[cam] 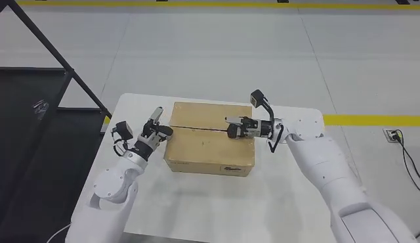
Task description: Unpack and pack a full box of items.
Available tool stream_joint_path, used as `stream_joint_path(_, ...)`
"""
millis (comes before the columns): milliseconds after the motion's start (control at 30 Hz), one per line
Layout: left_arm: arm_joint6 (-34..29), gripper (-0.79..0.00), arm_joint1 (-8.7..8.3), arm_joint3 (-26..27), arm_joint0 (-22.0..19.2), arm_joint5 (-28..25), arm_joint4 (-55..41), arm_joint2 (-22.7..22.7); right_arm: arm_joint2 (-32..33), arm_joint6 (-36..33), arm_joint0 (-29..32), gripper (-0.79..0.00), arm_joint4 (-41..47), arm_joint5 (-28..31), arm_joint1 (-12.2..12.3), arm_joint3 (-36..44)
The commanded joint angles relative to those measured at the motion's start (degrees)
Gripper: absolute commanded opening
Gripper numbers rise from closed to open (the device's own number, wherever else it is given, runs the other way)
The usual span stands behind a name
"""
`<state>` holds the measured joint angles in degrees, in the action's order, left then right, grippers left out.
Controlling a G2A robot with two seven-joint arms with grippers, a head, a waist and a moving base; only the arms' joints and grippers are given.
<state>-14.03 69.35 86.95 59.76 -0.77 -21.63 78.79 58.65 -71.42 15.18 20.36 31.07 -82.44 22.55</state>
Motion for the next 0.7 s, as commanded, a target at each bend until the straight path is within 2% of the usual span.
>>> stream_joint_path(0, 1.28, 0.0, -0.17, -0.07, 0.1, -0.6, -0.51, 2.31, -0.07, 0.35, 0.27, 0.0, -0.24, -0.05, 0.01, 0.47)
stream_joint_path(200, 3.57, 0.0, -0.81, -1.52, 0.8, -0.46, -1.37, 8.74, -0.11, 0.86, 0.89, 0.0, -0.62, 0.09, 0.08, 1.46)
stream_joint_path(333, 2.72, 0.0, -1.34, -2.65, 1.21, 0.84, -0.61, 12.0, -0.09, 1.04, 0.94, 0.0, -0.72, 0.13, 0.11, 1.62)
stream_joint_path(667, 2.47, 0.0, -1.39, -2.65, 1.22, 1.03, -0.55, 12.22, -0.09, 1.04, 0.94, 0.0, -0.72, 0.13, 0.11, 1.62)
